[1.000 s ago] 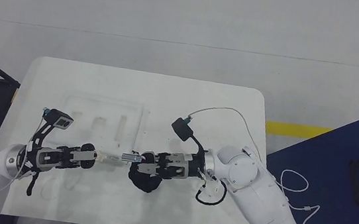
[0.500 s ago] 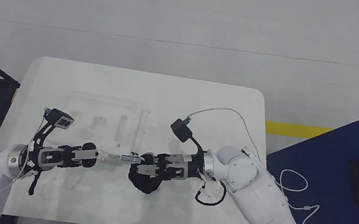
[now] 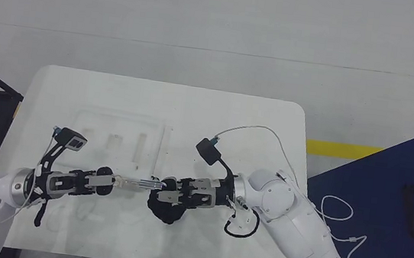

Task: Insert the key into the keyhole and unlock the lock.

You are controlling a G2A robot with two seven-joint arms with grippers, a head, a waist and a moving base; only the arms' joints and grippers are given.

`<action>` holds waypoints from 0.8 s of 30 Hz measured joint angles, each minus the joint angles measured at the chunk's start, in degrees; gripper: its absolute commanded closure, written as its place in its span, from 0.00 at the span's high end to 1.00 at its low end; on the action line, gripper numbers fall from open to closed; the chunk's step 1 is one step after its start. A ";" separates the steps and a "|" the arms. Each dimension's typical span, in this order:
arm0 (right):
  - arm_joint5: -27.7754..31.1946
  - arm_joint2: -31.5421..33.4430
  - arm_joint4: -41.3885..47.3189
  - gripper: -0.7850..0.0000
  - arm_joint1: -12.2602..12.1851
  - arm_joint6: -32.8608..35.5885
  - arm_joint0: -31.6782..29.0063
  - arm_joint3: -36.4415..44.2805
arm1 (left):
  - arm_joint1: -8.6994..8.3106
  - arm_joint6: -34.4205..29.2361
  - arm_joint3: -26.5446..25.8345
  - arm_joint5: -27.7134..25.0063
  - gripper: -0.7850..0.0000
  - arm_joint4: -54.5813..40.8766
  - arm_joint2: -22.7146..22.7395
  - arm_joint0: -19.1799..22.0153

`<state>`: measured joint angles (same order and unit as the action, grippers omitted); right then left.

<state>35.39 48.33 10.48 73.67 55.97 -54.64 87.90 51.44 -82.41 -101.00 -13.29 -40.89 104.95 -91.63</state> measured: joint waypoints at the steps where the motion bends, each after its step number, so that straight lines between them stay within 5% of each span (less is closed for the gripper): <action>1: 0.04 -0.03 0.01 0.00 0.00 -0.08 0.02 -0.08 | -0.01 0.00 -0.03 -0.14 0.00 -0.02 0.01 -0.03; 24: 0.25 -1.18 0.73 0.00 0.10 -0.48 0.64 -0.51 | -0.20 0.34 -0.53 -0.65 0.00 0.09 0.61 -0.80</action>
<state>35.64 47.15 11.21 73.77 55.49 -54.00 87.39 51.23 -82.07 -101.53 -13.94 -40.80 105.56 -92.43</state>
